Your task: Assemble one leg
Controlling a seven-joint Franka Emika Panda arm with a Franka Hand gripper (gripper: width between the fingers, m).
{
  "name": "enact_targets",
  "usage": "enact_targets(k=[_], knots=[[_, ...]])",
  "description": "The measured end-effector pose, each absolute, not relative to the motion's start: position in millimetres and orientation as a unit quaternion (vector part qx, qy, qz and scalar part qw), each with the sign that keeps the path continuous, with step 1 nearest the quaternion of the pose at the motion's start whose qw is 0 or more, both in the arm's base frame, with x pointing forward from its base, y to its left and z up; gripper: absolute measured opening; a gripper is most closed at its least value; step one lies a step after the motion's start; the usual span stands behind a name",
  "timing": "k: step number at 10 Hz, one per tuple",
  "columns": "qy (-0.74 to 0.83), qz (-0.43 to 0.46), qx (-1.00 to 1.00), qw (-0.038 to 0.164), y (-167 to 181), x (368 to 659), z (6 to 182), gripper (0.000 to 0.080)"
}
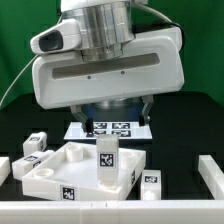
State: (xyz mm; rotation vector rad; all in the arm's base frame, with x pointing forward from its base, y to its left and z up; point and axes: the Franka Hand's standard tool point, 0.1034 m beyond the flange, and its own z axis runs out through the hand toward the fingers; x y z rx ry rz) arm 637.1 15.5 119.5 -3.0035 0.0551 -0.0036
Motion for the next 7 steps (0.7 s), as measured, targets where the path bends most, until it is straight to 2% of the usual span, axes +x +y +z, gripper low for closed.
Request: enact_targets(k=[1, 2, 4, 7], knots=[[0.027, -0.001, -0.997, 0.066, 14, 637, 119.4, 0.0649], [0.054, 0.0, -0.997, 0.052, 9, 639, 120.4, 0.0649], [0.059, -0.002, -0.997, 0.049, 5, 638, 117.4, 0.0649], [0.053, -0.012, -0.997, 0.046, 0, 633, 102.2, 0.0649]])
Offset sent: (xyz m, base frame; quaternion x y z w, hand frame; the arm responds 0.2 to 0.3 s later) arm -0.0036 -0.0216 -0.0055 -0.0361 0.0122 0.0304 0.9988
